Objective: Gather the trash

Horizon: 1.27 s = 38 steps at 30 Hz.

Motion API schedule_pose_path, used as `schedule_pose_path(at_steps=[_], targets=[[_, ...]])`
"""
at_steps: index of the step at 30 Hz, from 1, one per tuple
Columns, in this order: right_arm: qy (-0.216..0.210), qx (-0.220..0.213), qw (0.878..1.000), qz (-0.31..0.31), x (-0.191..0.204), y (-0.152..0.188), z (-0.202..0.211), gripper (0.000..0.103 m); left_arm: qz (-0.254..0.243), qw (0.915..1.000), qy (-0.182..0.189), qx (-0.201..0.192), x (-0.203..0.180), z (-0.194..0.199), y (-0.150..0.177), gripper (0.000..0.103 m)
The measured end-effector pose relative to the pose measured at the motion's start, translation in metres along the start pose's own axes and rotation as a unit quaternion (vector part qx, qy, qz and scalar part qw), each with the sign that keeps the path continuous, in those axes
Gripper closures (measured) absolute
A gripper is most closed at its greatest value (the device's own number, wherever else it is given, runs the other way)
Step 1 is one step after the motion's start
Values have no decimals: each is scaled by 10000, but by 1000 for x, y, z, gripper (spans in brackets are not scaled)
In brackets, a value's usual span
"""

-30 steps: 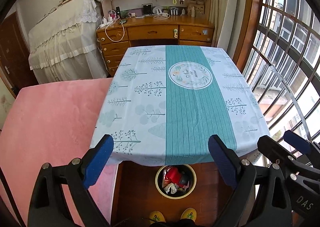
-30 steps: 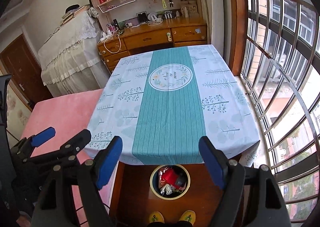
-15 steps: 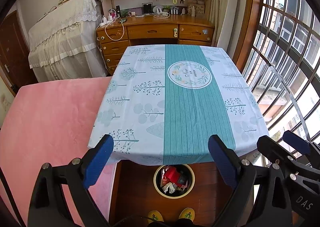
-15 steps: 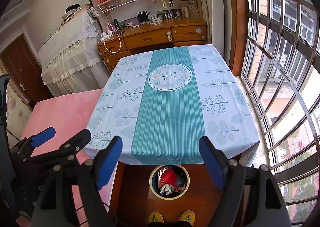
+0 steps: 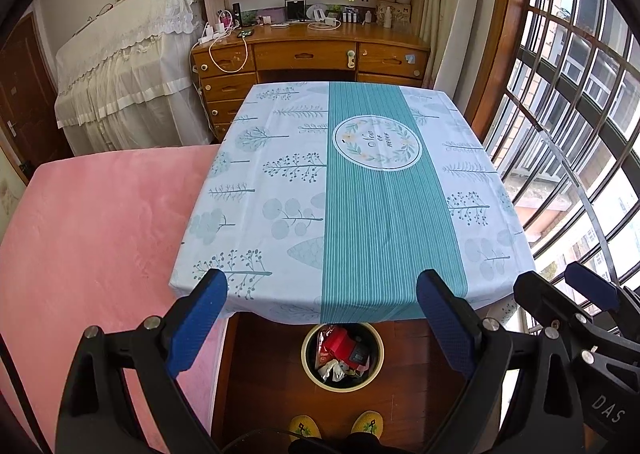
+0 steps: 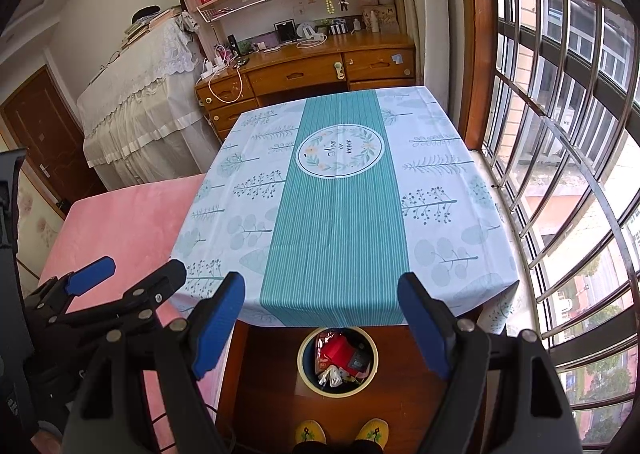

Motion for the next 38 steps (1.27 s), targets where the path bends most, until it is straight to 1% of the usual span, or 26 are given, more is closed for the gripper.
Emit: schedule_pose_path(at_steps=[5, 15, 26, 38], targets=[[15, -7, 10000, 7, 1, 1, 0, 24, 46, 10000, 6, 14, 0, -1, 1, 9], [-11, 10, 10000, 79, 0, 4, -2, 24, 194, 9997, -106, 49, -6, -1, 4, 9], [14, 4, 10000, 41, 4, 4, -1, 24, 164, 9998, -100, 54, -6, -1, 4, 9], [1, 42, 10000, 61, -2, 4, -3, 24, 205, 9997, -132, 72, -8, -2, 4, 9]])
Point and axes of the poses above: each gripper's, at about its wrist camera, not at the fingertips, and z roughly against the way its jaws point, x to its left, y to its underside, the point moved 2 cm from there along -z, roughly the way its jaws point, and after that the axes turned 12 degrees about -z, right-handed, at the moved point
